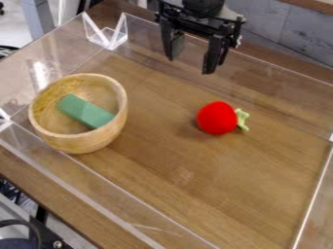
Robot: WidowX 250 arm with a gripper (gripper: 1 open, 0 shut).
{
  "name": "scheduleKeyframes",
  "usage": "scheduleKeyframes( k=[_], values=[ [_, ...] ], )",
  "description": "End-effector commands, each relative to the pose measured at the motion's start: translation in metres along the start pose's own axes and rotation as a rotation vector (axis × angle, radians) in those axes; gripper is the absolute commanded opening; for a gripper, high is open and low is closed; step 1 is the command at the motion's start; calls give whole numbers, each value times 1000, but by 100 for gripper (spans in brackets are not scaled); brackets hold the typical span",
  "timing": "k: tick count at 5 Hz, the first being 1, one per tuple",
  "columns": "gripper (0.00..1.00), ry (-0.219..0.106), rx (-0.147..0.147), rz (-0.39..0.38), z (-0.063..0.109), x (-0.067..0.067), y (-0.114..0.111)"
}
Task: Move the red fruit to the left
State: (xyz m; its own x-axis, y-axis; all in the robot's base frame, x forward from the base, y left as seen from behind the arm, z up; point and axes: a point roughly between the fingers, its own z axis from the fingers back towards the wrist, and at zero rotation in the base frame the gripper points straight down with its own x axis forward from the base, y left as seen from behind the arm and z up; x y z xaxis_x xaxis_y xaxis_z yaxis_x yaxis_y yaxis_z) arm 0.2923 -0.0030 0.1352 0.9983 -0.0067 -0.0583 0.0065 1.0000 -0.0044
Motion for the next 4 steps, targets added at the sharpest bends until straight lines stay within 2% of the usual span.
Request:
scheduleKeyframes(
  k=[1, 2, 3, 4],
  values=[
    [100, 19, -11, -206, -14, 5, -13],
    [100, 36, -28, -372, -34, 2, -39],
    [100, 41, -30, -485, -53, 0, -69],
    [100, 47, -27, -563, -72, -1, -82]
  ],
)
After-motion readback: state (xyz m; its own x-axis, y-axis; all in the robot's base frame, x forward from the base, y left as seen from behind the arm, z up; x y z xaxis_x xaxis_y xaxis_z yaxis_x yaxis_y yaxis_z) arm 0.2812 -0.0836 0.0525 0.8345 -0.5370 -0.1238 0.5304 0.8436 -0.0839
